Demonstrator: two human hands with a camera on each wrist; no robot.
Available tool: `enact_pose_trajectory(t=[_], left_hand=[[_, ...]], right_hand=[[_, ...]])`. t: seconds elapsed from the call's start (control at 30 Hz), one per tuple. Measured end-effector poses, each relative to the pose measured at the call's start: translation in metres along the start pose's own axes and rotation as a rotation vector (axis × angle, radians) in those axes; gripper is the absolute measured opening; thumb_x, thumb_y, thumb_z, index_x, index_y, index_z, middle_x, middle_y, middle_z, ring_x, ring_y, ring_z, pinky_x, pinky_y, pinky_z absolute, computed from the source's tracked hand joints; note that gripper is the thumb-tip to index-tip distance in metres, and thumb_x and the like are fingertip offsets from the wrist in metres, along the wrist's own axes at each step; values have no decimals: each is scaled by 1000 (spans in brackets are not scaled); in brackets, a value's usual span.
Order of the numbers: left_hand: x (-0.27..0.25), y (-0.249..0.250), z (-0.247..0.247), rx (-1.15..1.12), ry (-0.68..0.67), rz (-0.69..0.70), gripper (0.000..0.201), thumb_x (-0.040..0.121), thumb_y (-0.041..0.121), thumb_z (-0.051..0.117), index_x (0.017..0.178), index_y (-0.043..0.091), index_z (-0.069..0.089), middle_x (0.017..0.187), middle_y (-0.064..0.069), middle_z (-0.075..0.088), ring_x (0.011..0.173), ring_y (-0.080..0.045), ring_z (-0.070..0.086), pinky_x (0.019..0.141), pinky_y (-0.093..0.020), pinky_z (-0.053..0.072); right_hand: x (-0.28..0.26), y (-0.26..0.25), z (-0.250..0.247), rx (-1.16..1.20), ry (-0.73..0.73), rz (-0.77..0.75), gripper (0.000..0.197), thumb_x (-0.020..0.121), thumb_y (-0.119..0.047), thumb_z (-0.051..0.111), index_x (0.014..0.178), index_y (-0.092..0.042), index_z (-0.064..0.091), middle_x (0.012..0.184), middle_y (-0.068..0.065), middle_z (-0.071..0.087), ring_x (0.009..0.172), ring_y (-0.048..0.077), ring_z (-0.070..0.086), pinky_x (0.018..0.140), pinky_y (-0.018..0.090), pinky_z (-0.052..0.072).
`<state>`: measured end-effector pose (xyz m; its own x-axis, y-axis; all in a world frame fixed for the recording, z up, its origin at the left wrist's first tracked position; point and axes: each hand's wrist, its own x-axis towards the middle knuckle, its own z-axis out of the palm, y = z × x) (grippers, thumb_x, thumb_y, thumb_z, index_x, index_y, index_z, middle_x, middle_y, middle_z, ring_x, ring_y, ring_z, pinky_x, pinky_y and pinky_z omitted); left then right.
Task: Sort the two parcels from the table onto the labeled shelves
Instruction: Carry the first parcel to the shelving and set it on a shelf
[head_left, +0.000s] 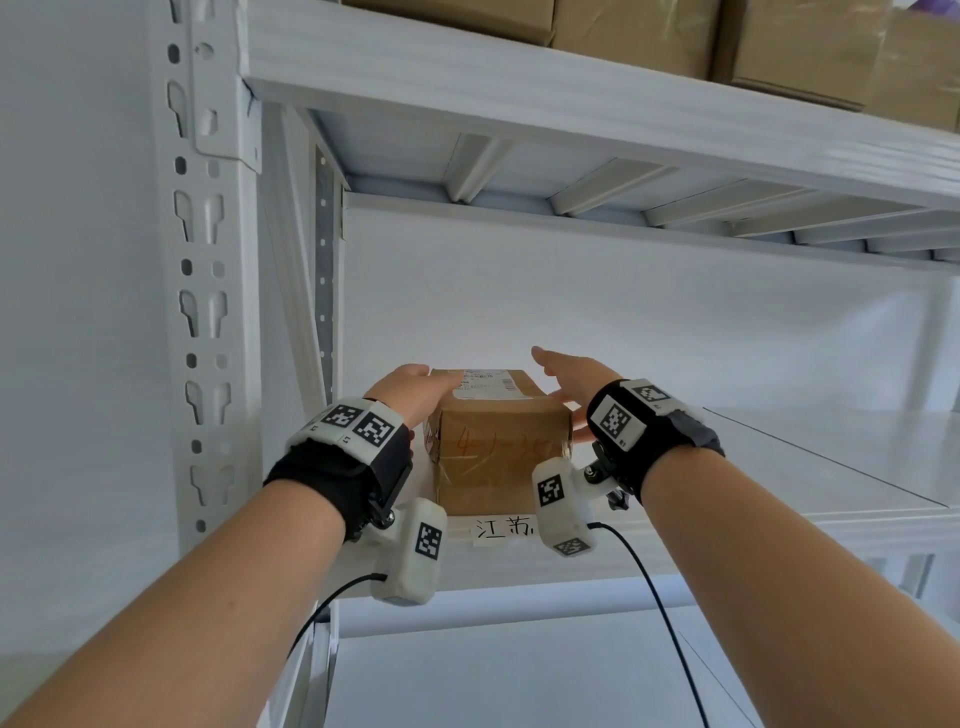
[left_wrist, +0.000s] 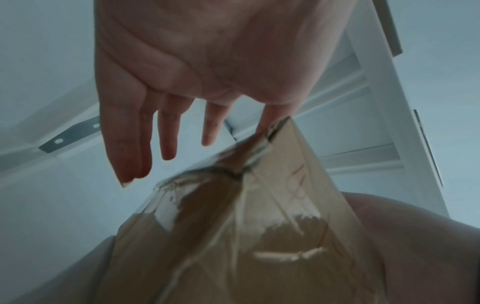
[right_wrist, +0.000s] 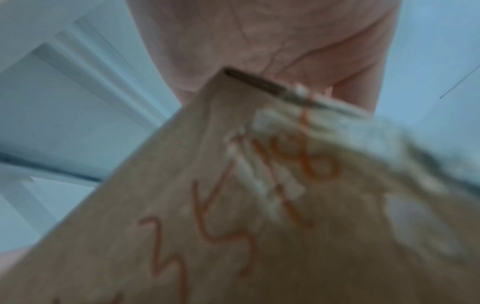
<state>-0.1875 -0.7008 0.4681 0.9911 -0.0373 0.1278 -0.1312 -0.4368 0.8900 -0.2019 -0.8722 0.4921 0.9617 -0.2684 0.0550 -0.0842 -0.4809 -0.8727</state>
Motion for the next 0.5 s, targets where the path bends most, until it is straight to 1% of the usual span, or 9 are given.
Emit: enact_pose_trajectory(t=[0.03, 0.1, 0.17, 0.2, 0.27, 0.33, 0.4, 0.5], left_hand=[[0, 2, -2, 21, 12, 16, 65, 88, 46, 49, 143, 17, 28, 147, -9, 36, 128, -30, 42, 106, -43, 38], [-3, 5, -4, 38, 21, 41, 67, 87, 44, 52, 143, 18, 27, 149, -9, 33, 129, -30, 40, 107, -43, 36], [-6, 8, -7, 60, 20, 63, 68, 86, 42, 55, 143, 19, 27, 149, -9, 33, 130, -30, 39, 107, -44, 36], [-8, 9, -8, 79, 22, 80, 68, 85, 41, 56, 143, 21, 27, 148, -9, 34, 129, -30, 39, 107, -44, 36], [-11, 11, -10, 128, 35, 113, 71, 82, 42, 59, 143, 24, 27, 147, -9, 36, 128, -30, 40, 104, -44, 38], [-16, 14, -13, 192, 57, 140, 74, 79, 44, 62, 142, 27, 27, 146, -9, 36, 126, -29, 41, 99, -41, 42], [-21, 16, -17, 259, 76, 180, 77, 75, 48, 63, 141, 31, 27, 147, -10, 33, 125, -29, 42, 95, -38, 41], [-34, 18, -23, 358, 120, 266, 80, 72, 52, 64, 141, 33, 27, 148, -11, 30, 127, -29, 41, 94, -33, 38]], right_hand=[[-3, -2, -3, 7, 5, -4, 57, 90, -52, 45, 132, -13, 48, 133, 11, 55, 115, 33, 57, 101, 47, 46], [-6, -5, -8, -57, 44, -48, 58, 92, -49, 42, 132, -7, 47, 133, 15, 55, 115, 34, 56, 102, 45, 45], [-11, -7, -10, -139, 86, -116, 56, 95, -44, 39, 130, -2, 47, 133, 16, 54, 115, 32, 54, 100, 38, 42], [-13, -7, -11, -163, 95, -158, 54, 94, -43, 41, 131, -4, 48, 135, 13, 53, 116, 30, 52, 98, 36, 39], [-14, -4, -11, -170, 122, -229, 53, 90, -45, 48, 134, -15, 47, 140, 6, 50, 124, 25, 49, 99, 34, 37], [-21, -2, -12, -199, 164, -289, 55, 86, -49, 53, 135, -24, 45, 141, 5, 48, 126, 24, 48, 95, 32, 38], [-29, -1, -14, -270, 200, -344, 57, 84, -52, 54, 135, -30, 43, 143, 7, 44, 125, 26, 48, 94, 34, 39], [-47, 0, -16, -439, 280, -444, 60, 82, -53, 52, 138, -34, 38, 143, 6, 42, 129, 29, 41, 104, 44, 38]])
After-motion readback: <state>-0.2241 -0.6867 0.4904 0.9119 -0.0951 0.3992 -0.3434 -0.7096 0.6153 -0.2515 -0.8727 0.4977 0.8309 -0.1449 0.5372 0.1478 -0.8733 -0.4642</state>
